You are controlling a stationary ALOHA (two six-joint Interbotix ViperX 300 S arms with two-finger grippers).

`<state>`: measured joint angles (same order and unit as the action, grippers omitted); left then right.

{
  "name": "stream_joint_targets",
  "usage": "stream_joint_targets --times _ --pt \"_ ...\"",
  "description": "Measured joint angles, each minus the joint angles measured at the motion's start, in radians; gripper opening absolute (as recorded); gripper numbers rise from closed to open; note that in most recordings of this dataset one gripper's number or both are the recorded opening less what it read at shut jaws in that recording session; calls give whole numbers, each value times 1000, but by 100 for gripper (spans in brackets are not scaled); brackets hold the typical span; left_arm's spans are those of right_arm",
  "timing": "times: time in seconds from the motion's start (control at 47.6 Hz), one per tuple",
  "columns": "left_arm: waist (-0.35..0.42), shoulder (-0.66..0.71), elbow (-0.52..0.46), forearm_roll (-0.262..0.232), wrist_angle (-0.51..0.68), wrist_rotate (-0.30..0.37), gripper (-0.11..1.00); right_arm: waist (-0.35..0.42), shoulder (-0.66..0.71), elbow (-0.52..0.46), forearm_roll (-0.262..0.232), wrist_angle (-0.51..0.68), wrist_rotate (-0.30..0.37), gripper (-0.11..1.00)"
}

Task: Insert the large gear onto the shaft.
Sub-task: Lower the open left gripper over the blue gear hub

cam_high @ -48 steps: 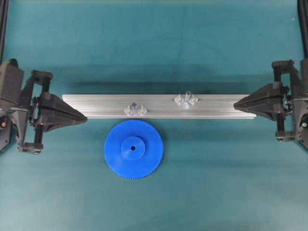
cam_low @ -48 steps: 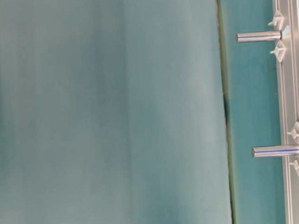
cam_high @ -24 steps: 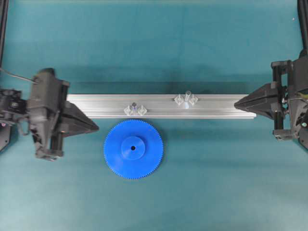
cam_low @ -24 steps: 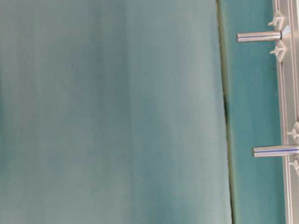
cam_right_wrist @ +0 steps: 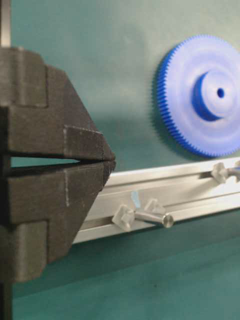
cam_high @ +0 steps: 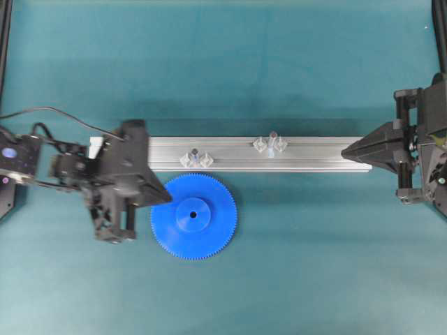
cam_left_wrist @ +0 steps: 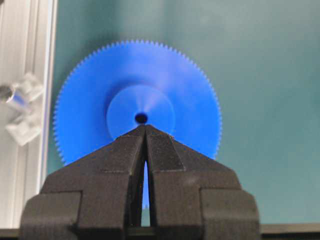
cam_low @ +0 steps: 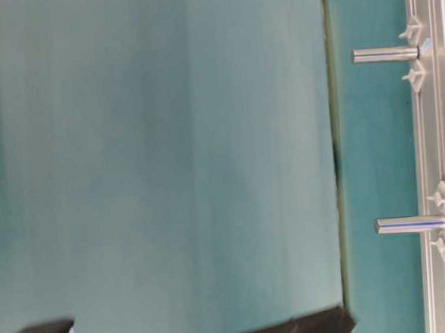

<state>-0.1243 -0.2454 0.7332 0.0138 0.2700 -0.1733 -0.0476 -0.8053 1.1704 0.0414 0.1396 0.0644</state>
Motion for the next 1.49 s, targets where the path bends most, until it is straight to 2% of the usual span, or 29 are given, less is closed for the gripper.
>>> stream_joint_targets --times 0.294,0.693,1.029,1.49 --pt "-8 118 -106 0 78 0 1 0 0 0 0 0 0 5" --pt "-9 258 -250 2 307 -3 1 -2 -5 0 0 0 17 5" --pt "-9 356 -356 0 443 -6 1 -2 -8 6 0 -2 18 5" --pt "-9 420 -387 2 448 18 1 -2 -23 25 0 -3 26 5"
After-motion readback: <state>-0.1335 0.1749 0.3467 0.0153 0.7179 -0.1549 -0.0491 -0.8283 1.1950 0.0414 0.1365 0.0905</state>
